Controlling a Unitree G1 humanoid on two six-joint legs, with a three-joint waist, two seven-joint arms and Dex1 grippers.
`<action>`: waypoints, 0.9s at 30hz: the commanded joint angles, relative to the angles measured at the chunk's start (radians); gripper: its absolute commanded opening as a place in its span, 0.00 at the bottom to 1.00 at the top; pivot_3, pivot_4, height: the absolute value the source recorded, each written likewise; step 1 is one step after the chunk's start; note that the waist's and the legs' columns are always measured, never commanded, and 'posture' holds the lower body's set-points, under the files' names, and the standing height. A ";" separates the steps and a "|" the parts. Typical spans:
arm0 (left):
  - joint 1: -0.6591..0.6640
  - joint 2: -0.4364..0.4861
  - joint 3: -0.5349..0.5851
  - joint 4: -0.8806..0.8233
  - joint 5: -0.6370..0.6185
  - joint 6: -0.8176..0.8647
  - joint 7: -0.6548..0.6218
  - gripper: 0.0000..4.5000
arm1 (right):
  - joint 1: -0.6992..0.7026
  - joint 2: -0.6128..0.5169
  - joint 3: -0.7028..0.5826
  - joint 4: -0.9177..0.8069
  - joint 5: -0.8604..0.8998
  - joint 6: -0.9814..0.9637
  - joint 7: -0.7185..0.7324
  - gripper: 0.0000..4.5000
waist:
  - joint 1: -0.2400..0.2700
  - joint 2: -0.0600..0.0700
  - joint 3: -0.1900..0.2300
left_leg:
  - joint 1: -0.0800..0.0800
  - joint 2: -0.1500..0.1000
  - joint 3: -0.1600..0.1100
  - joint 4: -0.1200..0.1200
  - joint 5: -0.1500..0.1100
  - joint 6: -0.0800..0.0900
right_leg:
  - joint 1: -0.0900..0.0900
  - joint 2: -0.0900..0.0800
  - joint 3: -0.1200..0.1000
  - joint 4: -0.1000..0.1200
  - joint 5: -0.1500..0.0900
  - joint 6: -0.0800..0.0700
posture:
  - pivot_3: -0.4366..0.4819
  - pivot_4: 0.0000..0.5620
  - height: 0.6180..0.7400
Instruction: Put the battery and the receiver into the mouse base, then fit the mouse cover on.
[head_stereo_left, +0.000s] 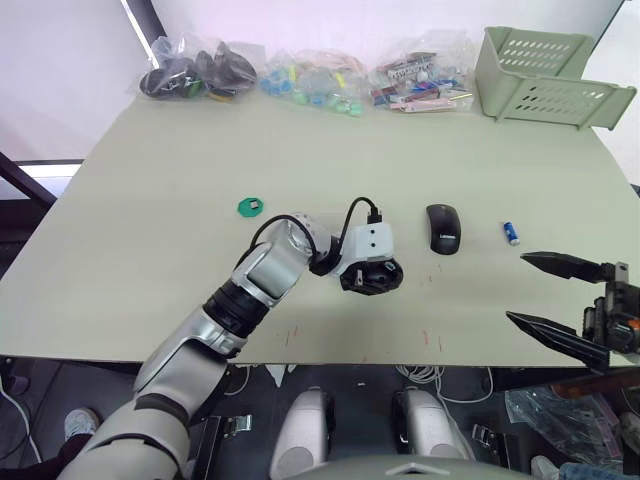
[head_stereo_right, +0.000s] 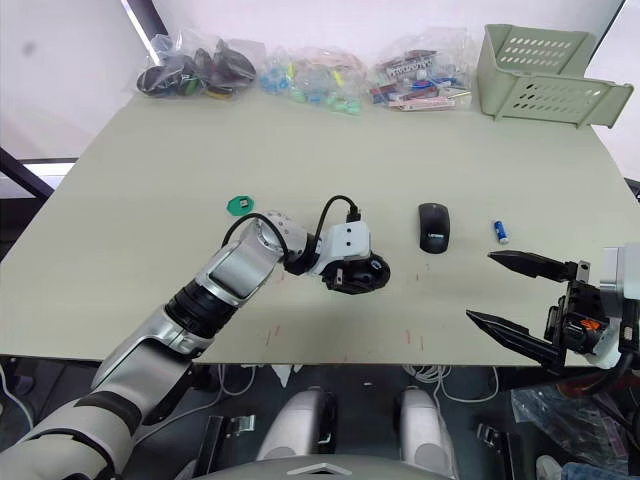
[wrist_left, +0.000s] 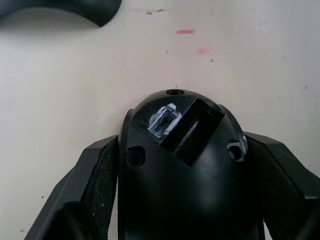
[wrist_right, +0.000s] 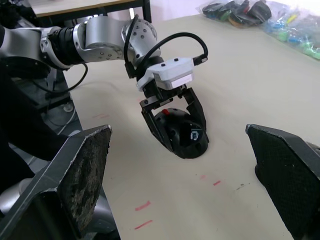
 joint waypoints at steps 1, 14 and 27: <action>0.024 -0.003 -0.016 0.043 0.016 0.004 -0.009 0.70 | -0.012 0.004 -0.028 -0.015 0.018 -0.004 -0.033 1.00 | 0.000 0.000 0.000 | 0.000 0.000 0.000 0.000 0.000 0.000 | 0.000 0.000 0.000 0.000 0.000 0.000 | 0.48 0.27 1.00; 0.027 -0.012 -0.001 0.057 0.012 0.000 -0.028 0.70 | -0.043 -0.007 -0.016 0.002 0.026 0.024 -0.086 1.00 | 0.000 0.000 -0.001 | 0.000 0.000 0.000 0.000 0.000 0.000 | 0.000 0.000 0.000 0.000 0.000 0.000 | 0.48 0.27 1.00; 0.016 -0.029 0.011 0.077 0.013 0.002 -0.033 0.70 | -0.360 0.043 0.212 0.263 -0.280 0.343 -0.704 1.00 | -0.001 0.002 -0.002 | 0.000 0.000 0.001 -0.001 0.000 0.000 | -0.001 0.000 0.001 0.000 0.000 -0.001 | 0.48 0.27 1.00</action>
